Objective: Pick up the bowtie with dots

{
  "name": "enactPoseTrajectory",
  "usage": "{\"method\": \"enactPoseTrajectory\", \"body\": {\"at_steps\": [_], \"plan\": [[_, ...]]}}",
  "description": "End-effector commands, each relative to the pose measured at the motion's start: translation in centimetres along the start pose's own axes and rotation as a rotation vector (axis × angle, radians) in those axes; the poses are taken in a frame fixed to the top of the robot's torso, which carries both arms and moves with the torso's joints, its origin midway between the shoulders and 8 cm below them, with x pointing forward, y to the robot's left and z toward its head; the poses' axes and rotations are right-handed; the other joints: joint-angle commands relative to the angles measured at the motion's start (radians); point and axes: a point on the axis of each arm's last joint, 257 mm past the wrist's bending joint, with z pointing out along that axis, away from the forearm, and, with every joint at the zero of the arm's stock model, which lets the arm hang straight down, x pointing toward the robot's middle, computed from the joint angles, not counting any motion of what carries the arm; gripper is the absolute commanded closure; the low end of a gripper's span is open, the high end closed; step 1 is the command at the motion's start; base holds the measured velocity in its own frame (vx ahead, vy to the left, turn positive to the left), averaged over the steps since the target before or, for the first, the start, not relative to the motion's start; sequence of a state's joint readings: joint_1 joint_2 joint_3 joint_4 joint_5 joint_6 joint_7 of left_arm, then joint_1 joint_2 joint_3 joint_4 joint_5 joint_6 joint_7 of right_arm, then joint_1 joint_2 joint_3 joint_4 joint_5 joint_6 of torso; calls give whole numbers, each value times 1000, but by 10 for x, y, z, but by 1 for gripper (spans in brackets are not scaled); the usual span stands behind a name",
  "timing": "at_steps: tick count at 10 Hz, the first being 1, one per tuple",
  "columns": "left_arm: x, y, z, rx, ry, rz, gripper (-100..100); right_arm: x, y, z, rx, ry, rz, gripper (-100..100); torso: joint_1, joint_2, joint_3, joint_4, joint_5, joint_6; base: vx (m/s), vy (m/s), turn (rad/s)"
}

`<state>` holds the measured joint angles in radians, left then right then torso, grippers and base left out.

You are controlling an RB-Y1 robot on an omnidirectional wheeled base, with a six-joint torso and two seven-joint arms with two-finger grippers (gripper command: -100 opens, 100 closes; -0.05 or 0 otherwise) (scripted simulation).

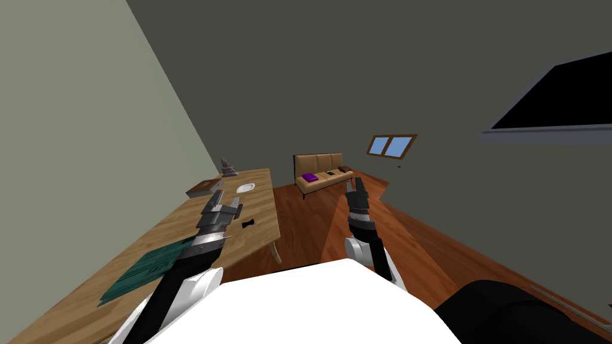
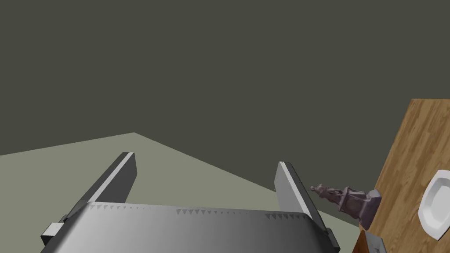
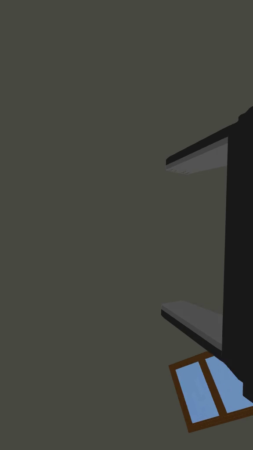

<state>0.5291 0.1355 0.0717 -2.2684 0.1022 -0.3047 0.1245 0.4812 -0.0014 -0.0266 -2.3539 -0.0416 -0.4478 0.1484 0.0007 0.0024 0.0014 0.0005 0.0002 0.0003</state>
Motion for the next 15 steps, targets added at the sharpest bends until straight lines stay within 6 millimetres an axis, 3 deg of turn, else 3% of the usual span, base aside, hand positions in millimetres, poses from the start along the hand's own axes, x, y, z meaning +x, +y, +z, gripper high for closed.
{"method": "enactPoseTrajectory", "body": {"at_steps": [1, 2, 4, 5, 6, 7, 8, 9, 10, 11, 12, 13, 14, 15], "plan": [[-21, 29, -10, -100, -20, 30, -100, 0, 0, 0, 0, 0, 0, 0, 0, 0, 0, 0, 0, 0, -37, 0, -162], [-21, 30, -10, -100, -20, 30, -100, 0, 0, 0, 0, 0, 0, 0, 0, 0, 0, 0, 0, 0, -23, 6, -55], [-60, 62, -25, -216, -64, 65, -100, 0, 0, 0, 0, 0, 0, 0, 0, -1, 0, 0, 0, 0, -23, 0, -180], [-60, 65, -26, -229, -66, 65, -100, 0, 0, 0, 0, 0, 0, 0, 0, -1, 0, 0, 0, 0, -23, 5, -65], [-83, 82, -36, -294, -96, 82, -100, 0, 0, 0, 0, 0, 0, 0, 0, -1, 0, 0, 0, 0, -20, 2, -135], [-83, 83, -36, -296, -97, 82, -100, 0, 0, 0, 0, 0, 0, 0, 0, -1, 0, 0, 0, 0, -14, 3, -87], [-107, 97, -48, -357, -131, 99, -100, 0, 0, 0, 0, 0, 0, 0, 0, -1, -1, 0, 0, 0, -14, -2, -163], [-108, 99, -48, -364, -133, 99, -100, 0, 0, 0, 0, 0, 0, 0, 0, -1, -1, 0, 0, 0, -14, 3, -80], [-133, 112, -62, -427, -172, 114, -100, 0, 0, 0, 0, 0, 0, 0, 0, -2, -1, 0, 0, 0, -15, 1, -176], [-134, 114, -62, -432, -174, 114, -100, 0, 0, 0, 0, 0, 0, 0, 0, -2, -1, 0, 0, 0, -13, 2, -90], [-161, 126, -77, -495, -218, 129, -100, 0, 0, 0, 0, 0, 0, 0, 0, -2, -1, 0, 0, -1, -12, -2, -194], [-161, 127, -78, -499, -219, 128, -100, 0, 0, 0, 0, 0, 0, 0, 0, -2, -1, 0, 0, 0, -10, 4, -85], [-188, 135, -93, -551, -265, 142, -100, 0, 0, 0, 0, 0, 0, 0, 0, -2, -1, 0, 0, -1, -11, -1, -182], [-188, 137, -94, -559, -267, 141, -100, 0, 0, 0, 0, 0, 0, 0, 0, -2, -1, 0, 0, 0, -10, 3, -90]]}}
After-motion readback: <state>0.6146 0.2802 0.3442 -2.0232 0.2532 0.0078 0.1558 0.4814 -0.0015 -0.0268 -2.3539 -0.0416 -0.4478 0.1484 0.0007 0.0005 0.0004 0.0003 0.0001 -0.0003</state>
